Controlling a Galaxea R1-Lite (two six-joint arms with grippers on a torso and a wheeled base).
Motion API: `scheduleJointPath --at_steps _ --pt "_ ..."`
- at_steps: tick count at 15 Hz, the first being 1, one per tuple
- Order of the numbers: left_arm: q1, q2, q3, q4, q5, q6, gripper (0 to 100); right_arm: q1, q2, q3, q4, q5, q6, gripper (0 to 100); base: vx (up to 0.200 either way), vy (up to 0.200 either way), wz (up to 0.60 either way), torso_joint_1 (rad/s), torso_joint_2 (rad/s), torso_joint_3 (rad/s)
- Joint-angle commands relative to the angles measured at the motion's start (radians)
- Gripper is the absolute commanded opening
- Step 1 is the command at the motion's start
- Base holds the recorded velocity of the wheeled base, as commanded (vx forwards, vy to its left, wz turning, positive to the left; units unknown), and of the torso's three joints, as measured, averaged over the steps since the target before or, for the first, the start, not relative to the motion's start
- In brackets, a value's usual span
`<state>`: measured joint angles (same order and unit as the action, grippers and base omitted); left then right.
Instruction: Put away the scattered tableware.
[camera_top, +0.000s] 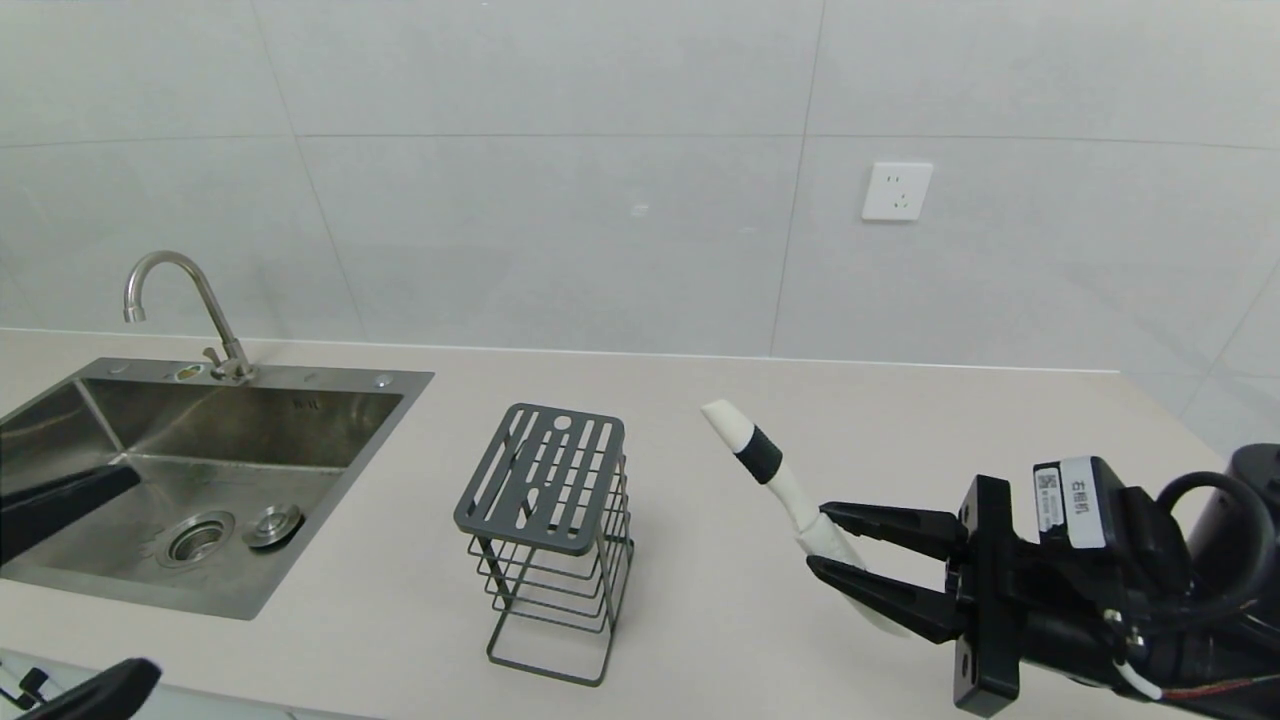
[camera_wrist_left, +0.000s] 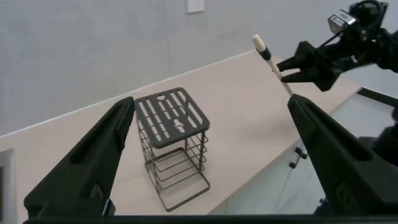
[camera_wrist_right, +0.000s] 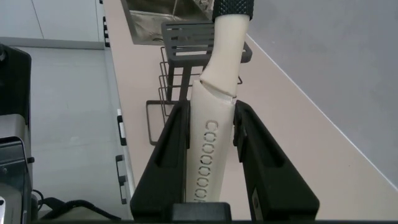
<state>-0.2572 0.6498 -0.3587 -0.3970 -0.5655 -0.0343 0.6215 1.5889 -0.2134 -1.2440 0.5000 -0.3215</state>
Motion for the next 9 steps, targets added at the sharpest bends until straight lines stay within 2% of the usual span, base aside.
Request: scheduleJointPath --at_steps 1,3,4,6,9 --pt "-0.002 0.100 -0.003 -0.037 -0.028 -0.001 100 0.003 -0.001 0.000 0.000 0.000 -0.001 0 0.000 0.000 0.00 0.000 0.00 0.000" --pt "-0.011 0.152 -0.003 -0.095 -0.096 -0.001 100 0.003 -0.001 -0.006 0.000 0.000 -0.001 0 0.000 0.000 0.00 0.000 0.00 0.000" --pt "-0.017 0.166 -0.003 -0.106 -0.109 -0.001 100 0.003 -0.001 -0.009 0.000 0.000 -0.001 0 0.000 0.000 0.00 0.000 0.00 0.000" --pt "-0.066 0.217 -0.016 -0.138 -0.119 0.011 100 0.000 -0.003 -0.006 0.000 0.000 -0.001 0 0.000 0.000 0.00 0.000 0.00 0.000" --pt "-0.085 0.321 -0.048 -0.144 -0.114 0.088 100 -0.003 -0.007 -0.003 -0.002 0.000 -0.001 0 0.000 0.000 0.00 0.000 0.00 0.000"
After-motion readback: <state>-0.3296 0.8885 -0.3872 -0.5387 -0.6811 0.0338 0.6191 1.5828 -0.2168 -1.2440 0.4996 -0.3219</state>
